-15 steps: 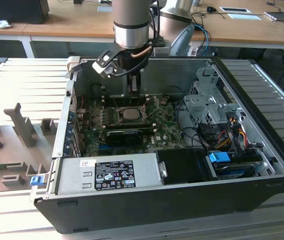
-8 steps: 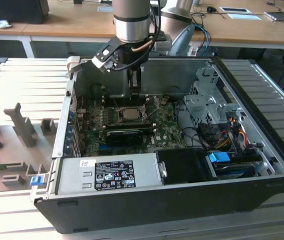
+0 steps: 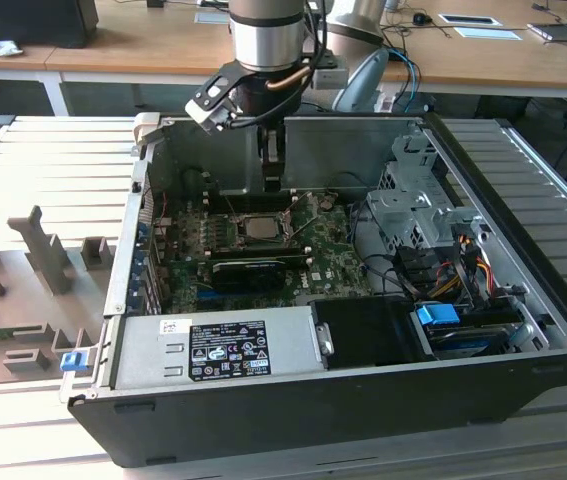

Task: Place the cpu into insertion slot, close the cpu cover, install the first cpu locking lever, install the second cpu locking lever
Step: 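Close the cpu cover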

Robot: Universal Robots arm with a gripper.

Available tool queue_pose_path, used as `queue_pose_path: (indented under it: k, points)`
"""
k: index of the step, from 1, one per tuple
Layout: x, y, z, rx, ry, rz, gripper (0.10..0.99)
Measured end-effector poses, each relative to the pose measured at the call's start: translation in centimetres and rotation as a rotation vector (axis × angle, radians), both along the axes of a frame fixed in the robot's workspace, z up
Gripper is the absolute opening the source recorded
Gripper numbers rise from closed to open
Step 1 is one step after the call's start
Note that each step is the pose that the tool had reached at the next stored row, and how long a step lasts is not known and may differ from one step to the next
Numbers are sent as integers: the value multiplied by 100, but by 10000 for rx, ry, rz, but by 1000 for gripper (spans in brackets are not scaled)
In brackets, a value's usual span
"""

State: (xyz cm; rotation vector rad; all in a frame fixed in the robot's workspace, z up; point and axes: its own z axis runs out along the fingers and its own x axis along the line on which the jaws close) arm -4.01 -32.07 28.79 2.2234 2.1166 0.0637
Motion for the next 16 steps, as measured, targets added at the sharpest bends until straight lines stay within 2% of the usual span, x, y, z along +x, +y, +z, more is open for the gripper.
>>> queue_pose_path:
  k: [11,13,16]
  points:
    - [31,0,142,-8,1,-1,106]
    - [58,1,165,-7,3,-1,106]
    - [151,0,166,-9,6,-1,106]
